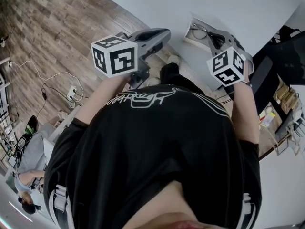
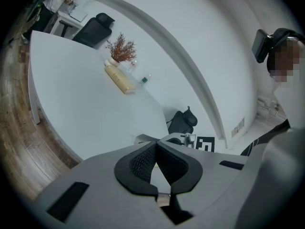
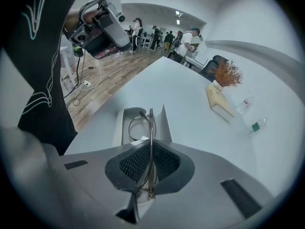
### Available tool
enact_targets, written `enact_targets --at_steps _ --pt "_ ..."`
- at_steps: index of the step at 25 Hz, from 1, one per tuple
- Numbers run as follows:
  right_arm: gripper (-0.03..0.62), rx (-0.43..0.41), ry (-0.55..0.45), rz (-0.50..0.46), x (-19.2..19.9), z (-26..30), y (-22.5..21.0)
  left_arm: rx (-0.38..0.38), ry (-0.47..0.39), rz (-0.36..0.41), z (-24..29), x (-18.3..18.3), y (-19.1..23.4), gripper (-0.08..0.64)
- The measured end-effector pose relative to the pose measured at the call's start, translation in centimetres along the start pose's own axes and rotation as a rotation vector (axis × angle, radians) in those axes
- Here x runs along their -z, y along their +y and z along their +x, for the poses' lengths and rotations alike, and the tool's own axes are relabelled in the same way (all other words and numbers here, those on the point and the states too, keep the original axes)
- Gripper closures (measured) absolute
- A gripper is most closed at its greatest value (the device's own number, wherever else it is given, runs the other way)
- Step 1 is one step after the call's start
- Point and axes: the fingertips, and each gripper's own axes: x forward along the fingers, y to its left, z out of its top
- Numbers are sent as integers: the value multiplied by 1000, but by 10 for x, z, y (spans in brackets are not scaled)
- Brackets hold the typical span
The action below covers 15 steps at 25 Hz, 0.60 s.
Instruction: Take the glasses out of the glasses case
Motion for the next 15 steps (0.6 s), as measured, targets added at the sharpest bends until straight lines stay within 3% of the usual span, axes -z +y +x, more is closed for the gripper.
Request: enact_targets --at_steps 15 --pt "574 40 -2 -10 -9 -14 -1 6 -10 12 -14 0 -5 552"
